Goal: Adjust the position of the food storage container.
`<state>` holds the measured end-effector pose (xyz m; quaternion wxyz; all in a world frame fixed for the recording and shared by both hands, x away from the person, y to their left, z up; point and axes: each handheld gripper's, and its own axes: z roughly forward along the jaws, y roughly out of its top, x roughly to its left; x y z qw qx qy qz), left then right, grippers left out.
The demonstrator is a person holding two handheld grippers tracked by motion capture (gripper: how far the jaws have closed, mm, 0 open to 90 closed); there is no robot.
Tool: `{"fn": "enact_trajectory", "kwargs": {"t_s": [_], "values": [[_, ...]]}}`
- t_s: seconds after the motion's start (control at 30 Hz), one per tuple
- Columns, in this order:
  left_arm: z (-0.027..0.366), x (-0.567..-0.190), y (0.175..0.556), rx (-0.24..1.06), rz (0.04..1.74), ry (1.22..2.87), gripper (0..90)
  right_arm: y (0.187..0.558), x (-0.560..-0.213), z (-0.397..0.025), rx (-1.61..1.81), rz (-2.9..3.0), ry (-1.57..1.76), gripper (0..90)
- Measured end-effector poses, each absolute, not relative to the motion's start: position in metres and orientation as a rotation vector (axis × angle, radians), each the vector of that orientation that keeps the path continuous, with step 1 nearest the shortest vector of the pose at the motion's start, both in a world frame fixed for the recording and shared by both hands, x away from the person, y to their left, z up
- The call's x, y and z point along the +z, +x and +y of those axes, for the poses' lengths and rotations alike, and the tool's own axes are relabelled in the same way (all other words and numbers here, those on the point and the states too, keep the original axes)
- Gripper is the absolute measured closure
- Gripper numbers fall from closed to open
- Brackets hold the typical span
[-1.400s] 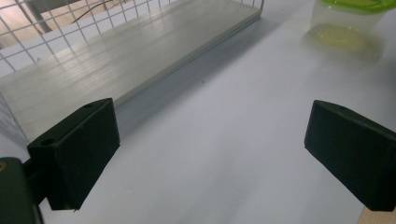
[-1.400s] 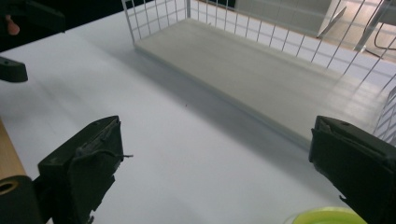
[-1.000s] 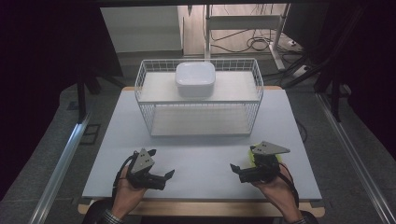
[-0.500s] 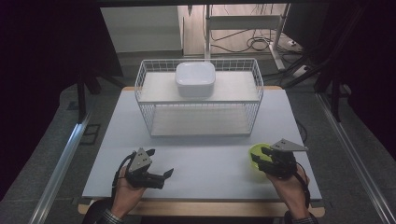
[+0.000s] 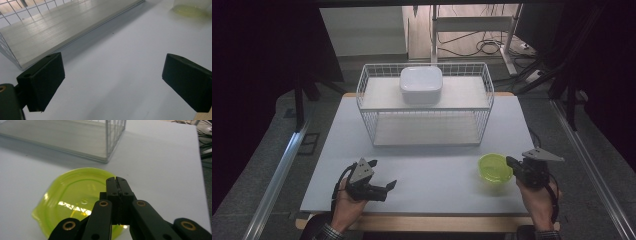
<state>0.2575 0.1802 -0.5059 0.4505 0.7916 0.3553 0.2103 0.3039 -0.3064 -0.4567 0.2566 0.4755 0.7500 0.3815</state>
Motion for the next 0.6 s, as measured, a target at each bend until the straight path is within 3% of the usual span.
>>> {"fn": "enact_trajectory", "kwargs": {"t_s": [0.6], "values": [[0.179, -0.51, 0.259, 0.516, 0.876, 1.976, 4.1, 0.317, -0.478, -0.32, 0.887, 2.052, 1.398, 89.8]]}}
